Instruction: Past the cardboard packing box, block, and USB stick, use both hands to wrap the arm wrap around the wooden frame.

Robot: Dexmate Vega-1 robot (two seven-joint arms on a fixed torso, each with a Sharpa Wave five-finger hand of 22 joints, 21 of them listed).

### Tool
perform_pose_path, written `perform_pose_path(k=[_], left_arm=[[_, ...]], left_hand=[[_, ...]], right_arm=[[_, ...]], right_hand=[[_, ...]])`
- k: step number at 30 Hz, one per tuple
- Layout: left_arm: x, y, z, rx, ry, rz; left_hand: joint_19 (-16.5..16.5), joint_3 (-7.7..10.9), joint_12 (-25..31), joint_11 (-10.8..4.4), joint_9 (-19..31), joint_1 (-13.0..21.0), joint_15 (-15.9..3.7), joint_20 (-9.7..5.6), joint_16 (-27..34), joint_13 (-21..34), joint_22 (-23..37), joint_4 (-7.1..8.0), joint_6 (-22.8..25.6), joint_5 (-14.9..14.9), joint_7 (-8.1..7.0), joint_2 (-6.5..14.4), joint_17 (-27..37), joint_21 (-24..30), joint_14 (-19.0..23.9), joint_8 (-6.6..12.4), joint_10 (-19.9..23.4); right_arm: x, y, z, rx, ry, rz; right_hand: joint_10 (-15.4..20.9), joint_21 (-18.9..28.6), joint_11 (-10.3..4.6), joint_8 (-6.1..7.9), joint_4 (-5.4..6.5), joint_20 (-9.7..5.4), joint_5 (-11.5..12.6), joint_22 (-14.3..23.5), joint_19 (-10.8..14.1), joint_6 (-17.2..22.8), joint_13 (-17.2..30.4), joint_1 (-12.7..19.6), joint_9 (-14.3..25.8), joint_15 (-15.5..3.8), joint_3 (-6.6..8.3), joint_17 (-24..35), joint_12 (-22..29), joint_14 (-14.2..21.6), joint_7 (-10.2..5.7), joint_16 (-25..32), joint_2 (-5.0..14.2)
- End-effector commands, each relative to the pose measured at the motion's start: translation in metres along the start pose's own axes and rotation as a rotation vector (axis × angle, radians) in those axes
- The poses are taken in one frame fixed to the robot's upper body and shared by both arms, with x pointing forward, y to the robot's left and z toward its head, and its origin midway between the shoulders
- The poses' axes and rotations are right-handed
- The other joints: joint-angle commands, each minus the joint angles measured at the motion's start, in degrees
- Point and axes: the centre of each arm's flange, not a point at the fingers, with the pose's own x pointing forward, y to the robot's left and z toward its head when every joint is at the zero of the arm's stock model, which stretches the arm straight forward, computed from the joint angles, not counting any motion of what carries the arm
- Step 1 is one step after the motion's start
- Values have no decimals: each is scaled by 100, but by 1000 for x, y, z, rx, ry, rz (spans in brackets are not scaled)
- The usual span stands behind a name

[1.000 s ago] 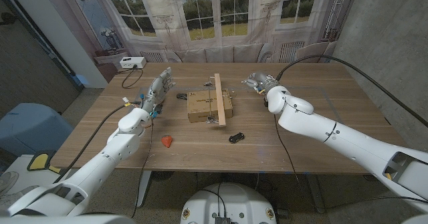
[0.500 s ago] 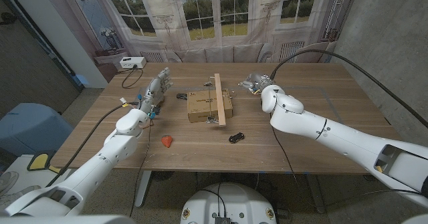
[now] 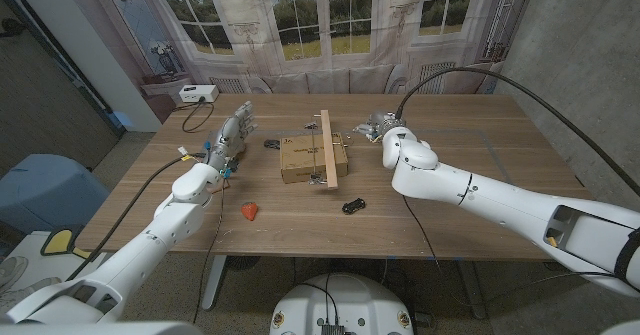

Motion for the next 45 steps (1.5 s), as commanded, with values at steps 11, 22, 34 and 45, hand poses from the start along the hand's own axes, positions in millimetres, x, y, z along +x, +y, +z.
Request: perform_pose_path(k=[11,22,34,45], left_arm=[[8,1,-4,-6,14,3],[12,-1,-2,-1,18,5],[16,-5,-1,-5,24,-2],[15,-4,-3,-5,21,-2]], left_hand=[[-9,13,-22,1,5,-56,-10,46,-2,12,0,17,6,-38,-55,8,-1,3,-39,-5,-47],[-10,15,-25,-5,0,-65,-10,48,-2,6,-3,18,2,-39,-46,8,-5,3,-41,-12,-42],[-15,21,-31,-6,-4,-73,-8,55,-4,-1,-6,19,0,-39,-40,15,-8,1,-47,-17,-45],[-23,25,-37,9,-7,-80,-6,51,-7,-6,-8,19,-4,-38,-41,17,-11,-1,-57,-21,-49]], right_arm=[[18,13,13,-118,21,16],[24,18,17,-139,14,41],[23,24,23,-168,2,73],[25,30,31,-267,50,84]], right_hand=[[77,34,-47,35,-40,-4,82,32,79,134,45,103,24,-64,-51,11,15,49,-16,4,-91],[49,11,-71,17,-29,-1,96,32,55,119,56,120,28,-56,-79,17,-8,3,-26,-18,-116],[18,-2,-51,-1,21,-9,96,33,52,105,67,55,33,-31,-135,33,-31,-14,-33,-24,-144],[14,-11,-73,-25,16,-9,121,34,67,77,80,107,37,-78,-145,40,-48,57,-54,0,-132]])
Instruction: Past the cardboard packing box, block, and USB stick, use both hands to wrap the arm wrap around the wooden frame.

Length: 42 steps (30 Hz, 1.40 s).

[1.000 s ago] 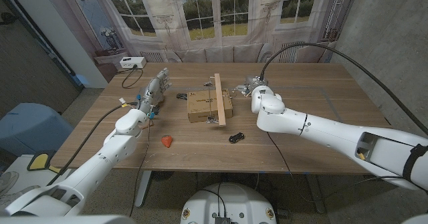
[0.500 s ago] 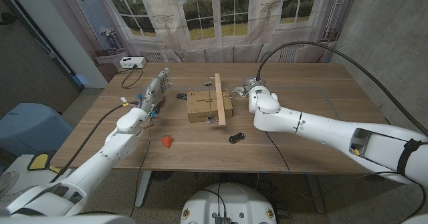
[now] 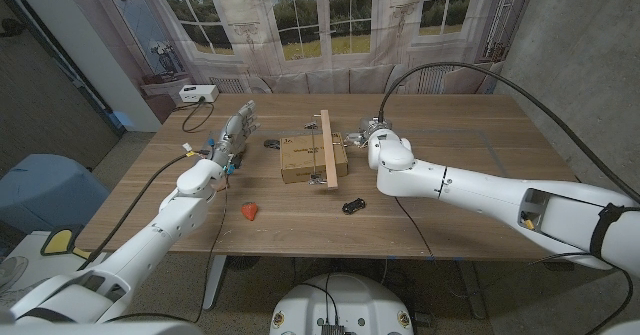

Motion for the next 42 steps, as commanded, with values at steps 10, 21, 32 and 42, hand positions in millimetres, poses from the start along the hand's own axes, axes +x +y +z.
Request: perform_pose_path(k=[10,21,32,42], left_arm=[[-4,3,-1,-2,-6,1],[-2,5,-1,-2,-6,-3],[0,7,-3,-2,-7,-8],[2,11,-6,-8,-9,-12]], left_hand=[[-29,24,-20,-4,18,-36,-8,52,-7,13,18,17,-3,-1,-42,3,15,-3,-61,-3,-31],[-30,22,-23,-7,15,-46,-12,52,-6,7,15,14,0,-3,-49,-7,12,-3,-59,-4,-27],[-27,31,-29,-13,14,-43,-12,54,-8,3,13,7,-6,1,-42,-3,8,-2,-64,-7,-33],[-33,39,-30,-17,13,-36,-9,51,-10,-1,11,-4,-5,4,-48,-1,4,-4,-66,-7,-29]], right_arm=[[7,6,10,-120,63,14],[11,6,10,-115,88,61],[3,-1,20,-160,120,51],[-9,-8,34,-209,157,37]], right_hand=[[55,-14,-96,-36,-158,-45,147,5,93,-6,54,687,15,-166,246,22,-28,221,-82,55,335],[547,320,28,-46,-5,-236,36,57,1059,205,146,900,18,-359,79,380,156,1401,-62,719,372],[1959,774,170,41,352,-343,-9,165,1971,1145,465,166,9,-430,-551,1304,956,2946,95,1817,243],[3181,1283,30,51,231,-483,67,476,2480,1934,1015,157,28,-683,-777,2458,1908,3926,202,2945,190]])
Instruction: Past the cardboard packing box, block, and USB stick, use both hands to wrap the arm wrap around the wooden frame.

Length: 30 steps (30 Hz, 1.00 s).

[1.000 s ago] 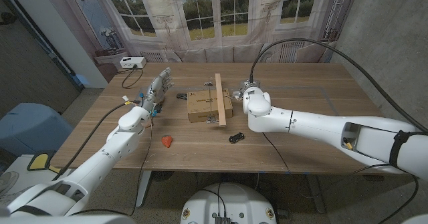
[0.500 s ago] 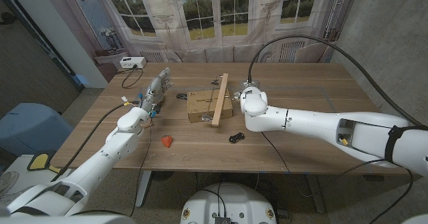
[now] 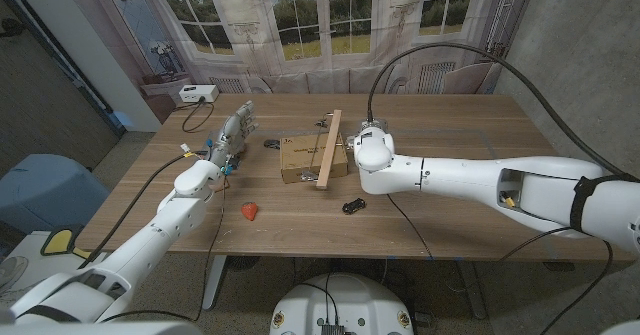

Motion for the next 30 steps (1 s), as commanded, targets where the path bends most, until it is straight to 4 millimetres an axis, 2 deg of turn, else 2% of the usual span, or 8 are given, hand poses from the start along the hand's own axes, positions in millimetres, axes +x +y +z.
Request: perform_pose_path(k=[1,10,12,13,16,20,24,30], left_arm=[[2,4,-3,-5,-5,-6],[2,7,-5,-11,-7,-7],[2,9,-6,-13,-8,-6],[2,9,-6,-14,-8,-7],[2,11,-7,-16,-9,-4],[2,13,-7,-17,-9,-4],[2,15,-8,-18,-8,-4],[2,18,-9,-20,-8,-1]], left_hand=[[-2,40,-4,-18,11,-36,-8,19,-11,-1,9,-5,-5,4,-48,-1,2,-4,-68,-8,-33],[-3,44,-4,-7,11,-34,-12,17,-12,-4,8,-13,-1,4,-43,-5,0,-4,-70,-7,-26],[-3,44,-8,-9,11,-34,-10,19,-11,-4,7,-15,-1,4,-41,-6,-1,-4,-70,-7,-34],[-3,45,-9,-5,11,-34,-9,19,-11,-5,7,-16,-3,4,-40,-7,-1,-4,-70,-8,-35],[-3,46,-9,-6,10,-34,-10,21,-10,-6,7,-18,0,4,-31,-7,-1,-4,-68,-7,-34],[-3,47,-8,-2,10,-35,-10,21,-11,-8,6,-20,6,3,-36,-9,-2,-4,-69,-5,-29],[-3,47,-9,-5,10,-37,-11,20,-10,-9,5,-22,1,3,-43,-12,-2,-4,-69,-7,-29],[-3,46,-12,-3,10,-43,-6,25,-15,-12,4,-24,12,1,-29,-16,-2,-3,-82,-4,-31]], right_arm=[[-14,-9,10,-37,38,18],[-9,-11,15,-42,47,155],[-7,-12,16,-38,52,177],[-7,-13,17,-36,52,187],[-5,-13,18,-38,55,197],[-3,-14,21,-43,63,206],[-2,-15,23,-34,61,205],[-3,-19,26,-32,61,163]], right_hand=[[379,279,12,-9,-88,-92,47,175,297,266,266,115,30,-137,-33,550,331,335,13,517,6],[382,639,122,-172,-111,-200,54,372,701,145,278,233,21,-253,76,650,334,636,109,665,215],[641,793,92,-186,-139,-273,41,459,846,215,196,300,14,-297,135,571,369,830,160,668,291],[731,839,-26,-192,-155,-294,38,494,864,245,174,342,12,-305,169,585,388,901,170,694,332],[872,971,-41,-203,-205,-429,29,566,986,309,129,455,7,-312,249,564,408,1011,199,703,411],[944,1054,-149,-270,-485,-482,28,536,1011,308,240,1071,-1,-371,570,565,497,1038,186,707,592],[1151,1194,-231,-318,-563,-623,8,568,1078,324,382,1608,-1,-482,828,636,681,1102,183,734,679],[1128,1576,-353,-357,-586,-962,-51,776,815,529,901,3349,24,-585,1536,1079,1079,1103,194,842,949]])
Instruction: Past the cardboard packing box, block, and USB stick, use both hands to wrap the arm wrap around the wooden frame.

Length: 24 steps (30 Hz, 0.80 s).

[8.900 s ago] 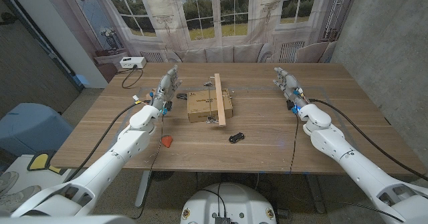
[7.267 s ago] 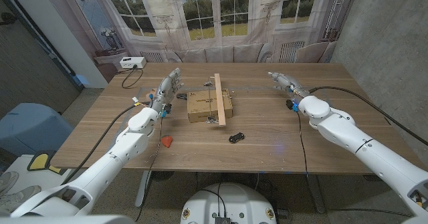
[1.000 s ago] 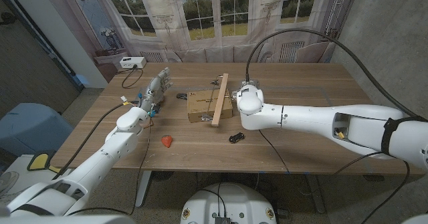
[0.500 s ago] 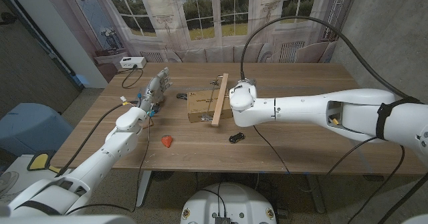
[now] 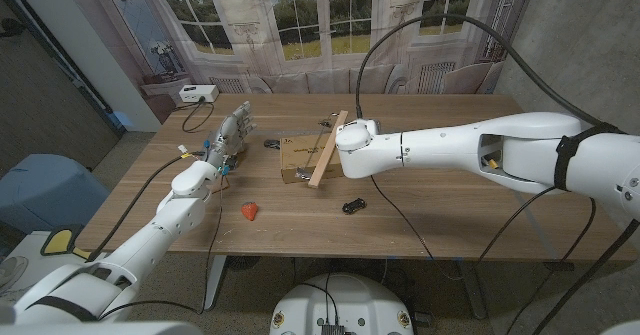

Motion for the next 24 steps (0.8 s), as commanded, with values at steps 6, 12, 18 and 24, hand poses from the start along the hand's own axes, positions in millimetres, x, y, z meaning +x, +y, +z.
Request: perform_pose_path(k=[6,12,18,24], left_arm=[[1,8,-3,-10,-1,5],[1,8,-5,-12,-1,5],[1,9,-8,-18,-1,4],[1,8,-9,-23,0,3]], left_hand=[[-7,22,-15,-2,9,-51,-7,22,-24,13,2,1,20,-1,-27,-18,-3,-5,-110,-2,-33],[-11,22,-19,-12,8,-59,-7,16,-23,10,1,2,18,-2,-20,-19,-2,-6,-116,-5,-39],[-17,23,-21,-20,8,-66,-12,3,-22,8,0,4,18,-3,-17,-18,-1,-8,-118,-6,-41],[-23,23,-23,-21,8,-72,-10,0,-22,6,-1,5,17,-4,-15,-17,-1,-10,-125,-7,-42]], right_arm=[[-5,-9,5,14,-10,-102],[-9,-10,4,17,-27,-176],[-15,-13,0,49,-61,-281],[-13,-14,7,53,-188,-377]], right_hand=[[73,445,-7,16,100,-391,-69,340,-418,411,327,1376,64,-190,530,470,255,51,-3,45,140],[60,619,-80,63,216,-646,-35,401,-498,685,100,1381,58,-192,451,512,123,-8,-70,-124,21],[-215,866,-30,61,257,-823,34,427,-412,755,-170,1407,35,-208,348,416,-217,174,-92,-296,-54],[-263,958,-50,59,263,-882,74,432,-450,779,-298,1423,26,-210,280,389,-361,277,-172,-370,-119]])
